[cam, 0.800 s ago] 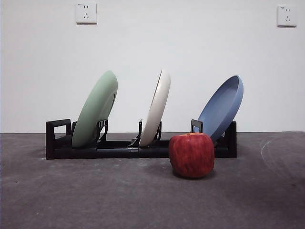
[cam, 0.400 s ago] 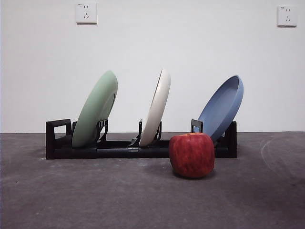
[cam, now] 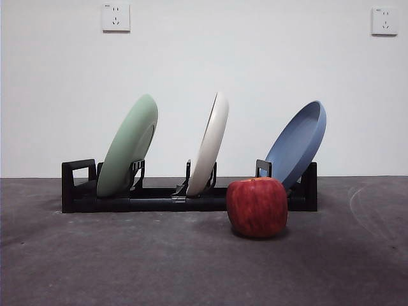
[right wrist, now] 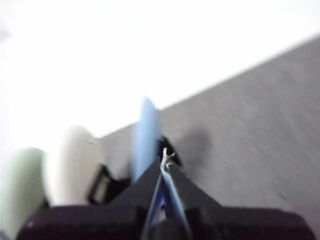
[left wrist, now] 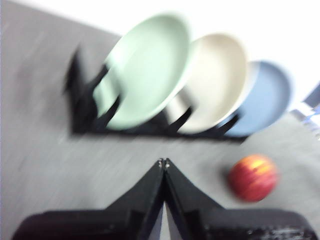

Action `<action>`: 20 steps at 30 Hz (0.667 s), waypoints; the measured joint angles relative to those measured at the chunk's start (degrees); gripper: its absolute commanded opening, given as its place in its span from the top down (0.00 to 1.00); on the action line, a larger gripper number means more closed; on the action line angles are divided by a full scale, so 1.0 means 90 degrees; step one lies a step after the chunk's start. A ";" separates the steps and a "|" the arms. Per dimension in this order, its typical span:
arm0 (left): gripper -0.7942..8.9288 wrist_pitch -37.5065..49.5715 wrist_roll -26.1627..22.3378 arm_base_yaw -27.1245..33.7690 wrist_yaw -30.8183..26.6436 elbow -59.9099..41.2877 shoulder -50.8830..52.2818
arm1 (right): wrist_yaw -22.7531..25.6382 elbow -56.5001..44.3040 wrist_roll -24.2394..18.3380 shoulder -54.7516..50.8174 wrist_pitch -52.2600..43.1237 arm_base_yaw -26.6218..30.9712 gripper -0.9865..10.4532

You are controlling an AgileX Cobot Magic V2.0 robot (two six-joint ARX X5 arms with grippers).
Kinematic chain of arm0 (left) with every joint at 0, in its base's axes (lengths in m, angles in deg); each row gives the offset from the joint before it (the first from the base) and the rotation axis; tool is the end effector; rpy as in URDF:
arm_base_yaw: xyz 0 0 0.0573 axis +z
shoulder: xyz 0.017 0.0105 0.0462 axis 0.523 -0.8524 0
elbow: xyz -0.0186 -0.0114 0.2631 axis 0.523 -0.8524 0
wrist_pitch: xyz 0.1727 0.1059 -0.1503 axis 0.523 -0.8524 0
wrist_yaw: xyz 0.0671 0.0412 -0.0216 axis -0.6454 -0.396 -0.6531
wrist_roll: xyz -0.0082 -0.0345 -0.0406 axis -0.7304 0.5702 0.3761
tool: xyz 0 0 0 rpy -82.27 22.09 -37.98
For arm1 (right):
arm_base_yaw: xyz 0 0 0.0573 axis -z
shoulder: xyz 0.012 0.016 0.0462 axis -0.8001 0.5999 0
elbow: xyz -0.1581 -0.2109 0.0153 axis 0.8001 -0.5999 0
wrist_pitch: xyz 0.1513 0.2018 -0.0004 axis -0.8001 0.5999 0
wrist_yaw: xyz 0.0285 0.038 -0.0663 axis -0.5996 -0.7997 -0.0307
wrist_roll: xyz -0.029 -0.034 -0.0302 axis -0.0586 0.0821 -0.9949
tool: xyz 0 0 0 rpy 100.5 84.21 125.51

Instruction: Take the green plate from the plate rack,put the plate on the table,take the apple from the table,put the apple in the plate

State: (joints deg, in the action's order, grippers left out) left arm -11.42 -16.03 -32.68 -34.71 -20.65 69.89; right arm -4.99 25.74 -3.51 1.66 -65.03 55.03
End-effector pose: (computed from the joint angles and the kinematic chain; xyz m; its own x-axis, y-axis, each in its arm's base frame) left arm 0.1033 -0.0145 0.2103 0.8758 -0.4484 -0.1784 0.3398 0.8356 -0.4317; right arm 0.0837 0.0025 0.2304 0.9886 0.1498 0.0149 -0.1424 0.8984 0.4154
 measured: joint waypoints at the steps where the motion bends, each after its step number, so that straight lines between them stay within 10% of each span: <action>1: 0.92 -0.0061 0.0002 0.0000 0.0032 0.0202 -0.0092 | -0.0141 0.0194 0.0005 0.0117 -0.0002 0.0000 0.92; 20: 0.92 -0.1773 -0.0073 0.0000 0.2203 0.4976 -0.3024 | -0.4333 0.4648 0.0308 0.3830 0.0510 0.0000 0.85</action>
State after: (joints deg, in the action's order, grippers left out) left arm -27.37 -16.68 -32.68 -14.88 24.13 42.68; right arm -43.98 67.57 -0.73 36.13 -60.44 55.03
